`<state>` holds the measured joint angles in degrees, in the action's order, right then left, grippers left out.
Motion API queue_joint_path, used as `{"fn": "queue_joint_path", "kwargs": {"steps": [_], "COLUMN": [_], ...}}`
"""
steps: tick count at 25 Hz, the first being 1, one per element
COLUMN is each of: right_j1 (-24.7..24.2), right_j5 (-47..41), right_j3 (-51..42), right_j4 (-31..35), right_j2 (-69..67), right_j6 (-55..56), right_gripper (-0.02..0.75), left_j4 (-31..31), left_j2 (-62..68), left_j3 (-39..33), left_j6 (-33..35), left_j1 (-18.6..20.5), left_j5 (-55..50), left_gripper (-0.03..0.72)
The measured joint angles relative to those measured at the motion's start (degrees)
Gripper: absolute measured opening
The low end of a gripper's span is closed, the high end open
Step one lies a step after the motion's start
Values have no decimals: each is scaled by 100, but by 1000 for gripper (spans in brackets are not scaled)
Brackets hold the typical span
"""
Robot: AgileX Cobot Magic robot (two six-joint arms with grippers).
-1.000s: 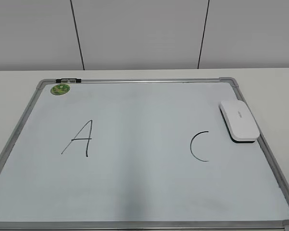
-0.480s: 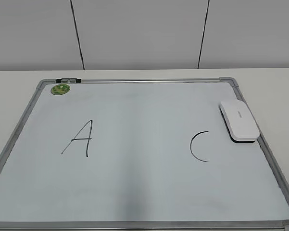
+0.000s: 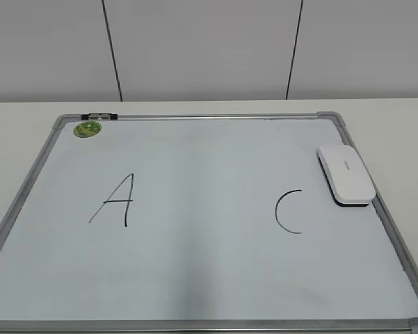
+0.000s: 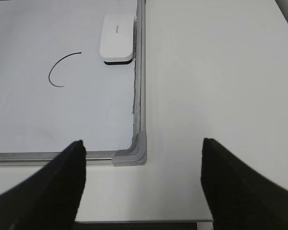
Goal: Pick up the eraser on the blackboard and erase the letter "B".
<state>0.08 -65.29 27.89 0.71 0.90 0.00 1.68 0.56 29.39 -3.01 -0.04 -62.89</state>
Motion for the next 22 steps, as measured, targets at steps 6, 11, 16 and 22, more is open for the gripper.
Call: {"fn": "queue_joint_path", "kwargs": {"steps": [6,11,16,22], "right_j1": [0,0,0,0], "right_j5": [0,0,0,0], "right_j3": [0,0,0,0], "right_j4": [0,0,0,0], "right_j2": [0,0,0,0], "right_j6": [0,0,0,0], "right_gripper": [555,555,555,555], "left_j4": [0,0,0,0], "left_j2": [0,0,0,0], "left_j3": [0,0,0,0], "left_j6": [0,0,0,0], "left_j1": [0,0,0,0], "left_j5": [0,0,0,0], "left_gripper": [589,589,589,589]}}
